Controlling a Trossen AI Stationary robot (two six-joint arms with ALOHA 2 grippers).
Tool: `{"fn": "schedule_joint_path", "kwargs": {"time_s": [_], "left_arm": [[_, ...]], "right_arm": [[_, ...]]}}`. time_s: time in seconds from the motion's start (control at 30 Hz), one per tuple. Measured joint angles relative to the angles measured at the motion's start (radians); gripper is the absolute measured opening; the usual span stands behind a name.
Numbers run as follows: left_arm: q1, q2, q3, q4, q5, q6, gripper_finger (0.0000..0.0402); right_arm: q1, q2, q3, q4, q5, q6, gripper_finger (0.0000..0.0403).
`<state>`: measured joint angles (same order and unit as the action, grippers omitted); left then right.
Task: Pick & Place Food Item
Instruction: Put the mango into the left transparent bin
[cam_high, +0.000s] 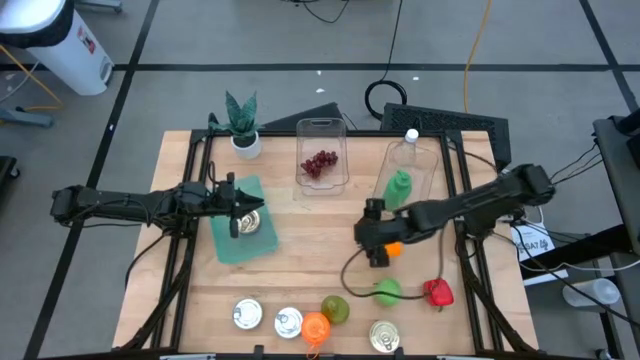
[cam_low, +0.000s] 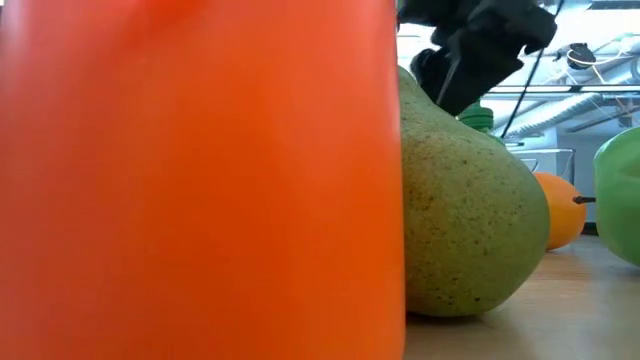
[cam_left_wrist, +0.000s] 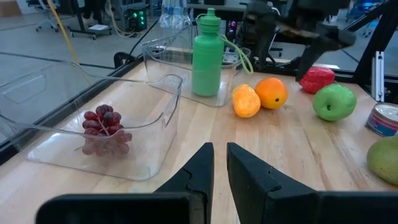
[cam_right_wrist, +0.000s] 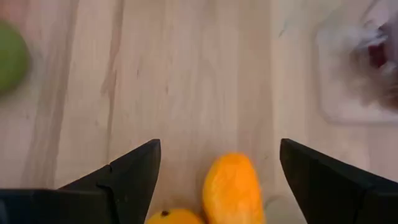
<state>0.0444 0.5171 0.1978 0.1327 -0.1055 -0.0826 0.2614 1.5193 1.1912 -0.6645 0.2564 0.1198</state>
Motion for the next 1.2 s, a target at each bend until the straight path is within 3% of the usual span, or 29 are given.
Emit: {"fn": "schedule_joint_path", "kwargs": {"time_s": [0.2,0.47,0.9,1.2], "left_arm": [[0.000,0.000,0.000,0.006,0.000,0.000,0.0051],[0.000,0.000,0.000,0.006,0.001,-0.002,0.0051],[0.000,0.000,0.000,0.006,0.003,0.002,0.0051],[0.000,0.000,0.000,0.006,0.003,0.001,0.0051]], "right_arm": [[-0.054,0.174,0.168,-0.223,-0.081,-0.007,0.0313],[-0.127,0.324,0.236,-0.320,-0.128,0.010,0.0313],[-0.150,0.352,0.234,-0.395,-0.128,0.010,0.0313],[-0.171,0.350,0.150,-0.327,-0.128,0.006,0.0313]]}}
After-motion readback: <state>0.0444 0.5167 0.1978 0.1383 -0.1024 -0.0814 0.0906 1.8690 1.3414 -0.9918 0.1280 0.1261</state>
